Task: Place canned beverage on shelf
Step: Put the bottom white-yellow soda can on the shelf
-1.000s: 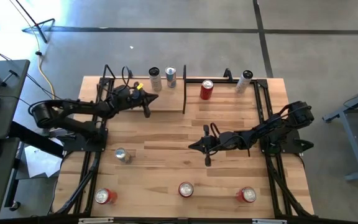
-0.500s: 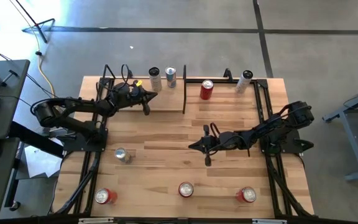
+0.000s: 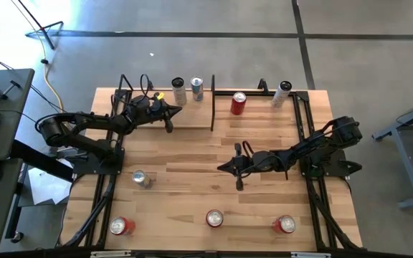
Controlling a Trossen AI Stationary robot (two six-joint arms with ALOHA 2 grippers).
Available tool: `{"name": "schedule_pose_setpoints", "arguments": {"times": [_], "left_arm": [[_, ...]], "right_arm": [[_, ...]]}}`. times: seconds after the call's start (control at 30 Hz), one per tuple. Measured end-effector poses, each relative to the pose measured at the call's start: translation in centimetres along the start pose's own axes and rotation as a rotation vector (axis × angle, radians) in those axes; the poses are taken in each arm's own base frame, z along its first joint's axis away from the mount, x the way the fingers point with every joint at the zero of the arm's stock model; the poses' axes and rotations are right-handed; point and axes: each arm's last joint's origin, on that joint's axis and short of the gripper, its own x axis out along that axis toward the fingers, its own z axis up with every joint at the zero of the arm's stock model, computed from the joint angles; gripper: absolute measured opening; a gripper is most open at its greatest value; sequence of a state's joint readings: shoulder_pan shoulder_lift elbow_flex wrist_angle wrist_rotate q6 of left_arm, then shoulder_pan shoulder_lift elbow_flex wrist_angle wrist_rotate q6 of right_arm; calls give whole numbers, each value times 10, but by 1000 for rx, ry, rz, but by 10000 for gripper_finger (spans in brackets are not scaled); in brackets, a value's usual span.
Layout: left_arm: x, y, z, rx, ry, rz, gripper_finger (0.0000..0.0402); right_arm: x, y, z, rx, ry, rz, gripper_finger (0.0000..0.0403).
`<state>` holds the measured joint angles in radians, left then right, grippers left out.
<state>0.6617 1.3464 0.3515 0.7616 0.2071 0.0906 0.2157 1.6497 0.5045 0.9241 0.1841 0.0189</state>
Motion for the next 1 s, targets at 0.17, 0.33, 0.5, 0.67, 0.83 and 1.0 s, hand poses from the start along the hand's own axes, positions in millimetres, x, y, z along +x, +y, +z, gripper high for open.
{"name": "schedule_pose_setpoints", "arguments": {"times": [0.17, 0.33, 0.5, 0.67, 0.83, 1.0], "left_arm": [[0, 0, 0, 0, 0, 0, 0], [0, 0, 0, 0, 1, 0, 0], [0, 0, 0, -1, 1, 0, 0], [0, 0, 0, -1, 2, 0, 0], [0, 0, 0, -1, 2, 0, 0], [0, 0, 0, -10, 2, 0, 0]], "right_arm": [[0, 0, 0, 0, 0, 0, 0], [0, 0, 0, 0, 0, 0, 0], [0, 0, 0, 0, 0, 0, 0], [0, 0, 0, 0, 0, 0, 0], [0, 0, 0, 0, 0, 0, 0], [0, 0, 0, 0, 0, 0, 0]]}}
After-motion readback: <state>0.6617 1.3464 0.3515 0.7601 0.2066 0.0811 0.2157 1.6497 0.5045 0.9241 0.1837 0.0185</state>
